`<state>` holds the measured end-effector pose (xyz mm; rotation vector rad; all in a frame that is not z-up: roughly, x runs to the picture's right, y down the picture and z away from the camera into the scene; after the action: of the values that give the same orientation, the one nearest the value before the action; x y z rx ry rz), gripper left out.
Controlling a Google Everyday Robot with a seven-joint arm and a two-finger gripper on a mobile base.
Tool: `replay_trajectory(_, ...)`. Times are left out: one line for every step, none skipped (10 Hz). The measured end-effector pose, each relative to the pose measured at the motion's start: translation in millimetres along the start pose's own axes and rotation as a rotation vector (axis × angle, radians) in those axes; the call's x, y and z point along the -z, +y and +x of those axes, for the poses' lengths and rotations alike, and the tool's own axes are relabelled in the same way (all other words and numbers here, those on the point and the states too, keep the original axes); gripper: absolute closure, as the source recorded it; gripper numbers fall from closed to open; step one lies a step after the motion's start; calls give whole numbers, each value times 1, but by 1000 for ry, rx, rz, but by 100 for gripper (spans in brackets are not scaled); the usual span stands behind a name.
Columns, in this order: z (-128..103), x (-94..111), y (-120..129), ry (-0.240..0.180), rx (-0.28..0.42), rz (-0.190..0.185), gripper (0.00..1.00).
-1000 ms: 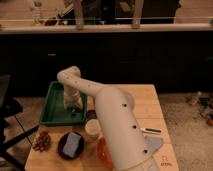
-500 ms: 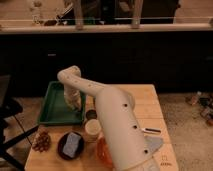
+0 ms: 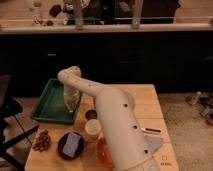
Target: Place fork in table surface
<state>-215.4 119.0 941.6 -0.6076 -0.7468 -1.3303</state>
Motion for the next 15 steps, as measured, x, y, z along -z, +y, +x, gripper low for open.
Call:
replay_trajectory(0,0,1,-1,-1,2,100)
replay_trajectory(1,0,1,0,-1,2,100)
replay_trajectory(1,0,1,1,-1,3,100)
replay_trajectory(1,1,2,4,0,4,100)
replay_trajectory(1,1,2,5,0,4,100)
replay_trajectory(1,2,3,11,2,4,100)
replay_trajectory(2,3,4,17,0,2,100)
replay_trajectory(3,4,6,28,-2,-4,100)
replay_trajectory(2,7,7,35,-4,-4,100)
replay_trajectory(0,8,7,37,-4,-6,100)
replay_trajectory(-1,10,7,41,-5,-6,100)
replay_trajectory(-2,12,7,47,-5,-4,100)
replay_trajectory(-3,13,6,50,-5,-2,100)
replay_trajectory(-4,14,5,52,-4,-1,100)
replay_trajectory(-5,15,5,54,-3,1,100)
